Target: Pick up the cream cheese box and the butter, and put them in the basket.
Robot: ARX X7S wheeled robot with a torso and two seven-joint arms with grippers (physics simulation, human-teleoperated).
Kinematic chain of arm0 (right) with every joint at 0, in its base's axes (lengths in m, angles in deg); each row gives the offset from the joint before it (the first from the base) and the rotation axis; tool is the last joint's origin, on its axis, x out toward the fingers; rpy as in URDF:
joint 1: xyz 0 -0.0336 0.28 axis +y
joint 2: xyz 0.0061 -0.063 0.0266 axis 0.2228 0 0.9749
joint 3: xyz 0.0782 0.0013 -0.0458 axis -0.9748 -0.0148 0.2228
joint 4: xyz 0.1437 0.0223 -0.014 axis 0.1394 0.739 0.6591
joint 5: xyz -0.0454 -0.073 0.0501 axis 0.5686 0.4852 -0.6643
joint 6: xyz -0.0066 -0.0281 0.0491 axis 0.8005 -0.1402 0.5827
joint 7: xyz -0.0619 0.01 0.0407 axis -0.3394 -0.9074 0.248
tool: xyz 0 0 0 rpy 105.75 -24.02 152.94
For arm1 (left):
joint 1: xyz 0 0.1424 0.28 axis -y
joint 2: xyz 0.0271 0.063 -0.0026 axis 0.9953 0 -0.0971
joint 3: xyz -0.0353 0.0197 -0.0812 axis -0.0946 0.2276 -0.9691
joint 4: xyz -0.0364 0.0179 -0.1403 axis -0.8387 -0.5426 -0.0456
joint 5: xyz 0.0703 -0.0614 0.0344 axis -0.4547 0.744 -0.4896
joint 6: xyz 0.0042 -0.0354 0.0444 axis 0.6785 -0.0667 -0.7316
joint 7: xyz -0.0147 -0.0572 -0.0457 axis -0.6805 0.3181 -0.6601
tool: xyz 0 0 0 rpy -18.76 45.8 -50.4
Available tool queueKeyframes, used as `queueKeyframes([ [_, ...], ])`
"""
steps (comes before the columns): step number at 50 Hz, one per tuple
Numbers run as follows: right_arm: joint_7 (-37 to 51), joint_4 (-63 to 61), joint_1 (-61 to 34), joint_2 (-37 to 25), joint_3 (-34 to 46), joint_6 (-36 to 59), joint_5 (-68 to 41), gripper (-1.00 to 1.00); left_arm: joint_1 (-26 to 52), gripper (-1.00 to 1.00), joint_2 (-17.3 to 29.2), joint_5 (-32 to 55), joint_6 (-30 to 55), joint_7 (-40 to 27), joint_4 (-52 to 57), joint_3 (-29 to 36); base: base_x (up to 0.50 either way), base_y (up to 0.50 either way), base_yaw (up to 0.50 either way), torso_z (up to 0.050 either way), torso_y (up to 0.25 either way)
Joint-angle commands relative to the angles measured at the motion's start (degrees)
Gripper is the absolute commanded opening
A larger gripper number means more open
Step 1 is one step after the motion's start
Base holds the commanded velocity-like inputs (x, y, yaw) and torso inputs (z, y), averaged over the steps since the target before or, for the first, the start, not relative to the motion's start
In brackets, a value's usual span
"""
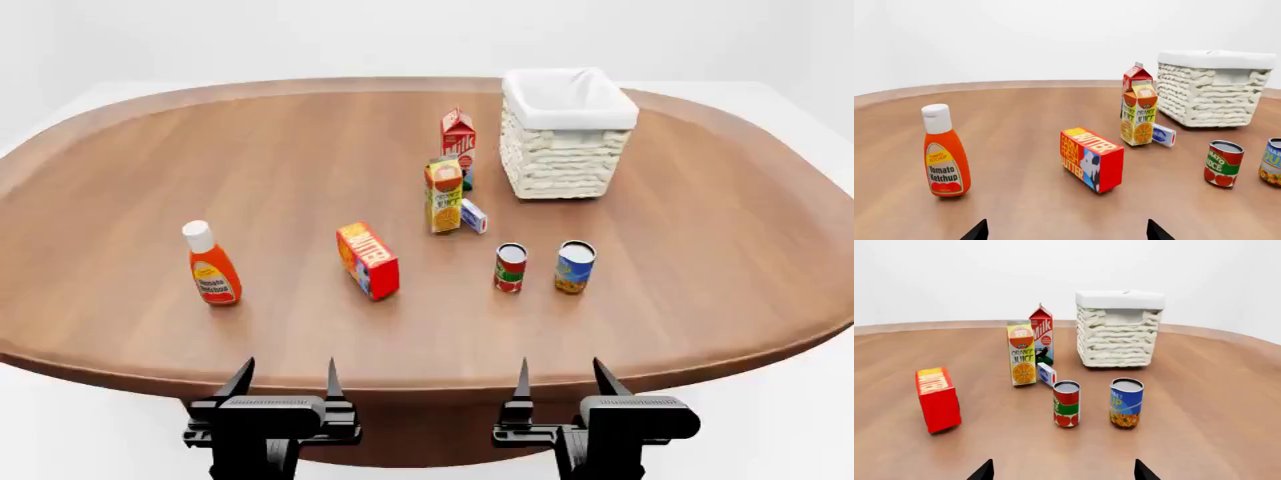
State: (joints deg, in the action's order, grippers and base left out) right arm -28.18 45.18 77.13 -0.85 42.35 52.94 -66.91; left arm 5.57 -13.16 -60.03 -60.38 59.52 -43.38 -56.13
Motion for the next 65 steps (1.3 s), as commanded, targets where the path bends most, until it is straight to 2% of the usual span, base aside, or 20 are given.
queueKeyframes([
  [1,1.2,-0.1,0.3,-0.8,1.3,-0.3,-0.9,1.00,-0.1,1.00,0.9,1.1,0.0,-1.0,0.2,0.9,0.00,0.00,0.00,0.000,0.000],
  [18,4.1,-0.1,0.7,-3.1,4.3,0.0,-3.3,1.00,0.1,1.00,3.4,2.6,0.8,-4.4,0.5,3.9,0.00,0.00,0.00,0.000,0.000],
  [19,1.0,0.0,0.8,-0.4,1.2,0.1,-0.5,1.00,0.0,1.00,0.6,-0.5,0.8,-1.1,0.5,0.7,0.00,0.00,0.00,0.000,0.000],
  [37,4.5,-0.7,0.8,-3.3,4.5,0.6,-3.4,1.00,-0.1,1.00,3.5,3.0,0.7,-4.0,2.0,3.4,0.00,0.00,0.00,0.000,0.000],
  [39,5.3,-2.3,0.8,-3.4,3.8,0.1,-3.9,1.00,-0.2,1.00,3.9,3.2,-0.3,-4.5,3.6,2.9,0.00,0.00,0.00,0.000,0.000],
  [44,8.0,-14.4,0.8,-4.6,0.3,-1.1,-5.6,1.00,-1.3,1.00,5.7,1.4,-4.2,-8.5,15.5,-0.8,0.00,0.00,0.00,0.000,0.000],
  [48,9.3,-21.1,0.9,-5.5,-2.6,-6.8,-6.2,1.00,-1.7,1.00,6.5,1.9,-6.6,-10.9,22.6,-4.3,0.00,0.00,0.00,0.000,0.000],
  [50,8.6,-26.4,1.0,-6.8,-4.1,-12.1,-7.4,1.00,-2.4,1.00,7.1,0.2,-11.0,-12.8,27.9,-6.6,0.00,0.00,0.00,0.000,0.000],
  [54,8.9,-29.5,1.0,-7.1,-5.5,-14.9,-11.0,1.00,-2.6,1.00,7.3,-2.5,-13.4,-15.1,30.0,-8.4,0.00,0.00,0.00,0.000,0.000],
  [65,7.9,-34.3,1.7,-9.0,-4.9,-19.1,-10.0,1.00,-2.5,1.00,8.3,0.2,-15.7,-18.1,33.2,-13.0,0.16,-0.06,0.00,0.000,0.000],
])
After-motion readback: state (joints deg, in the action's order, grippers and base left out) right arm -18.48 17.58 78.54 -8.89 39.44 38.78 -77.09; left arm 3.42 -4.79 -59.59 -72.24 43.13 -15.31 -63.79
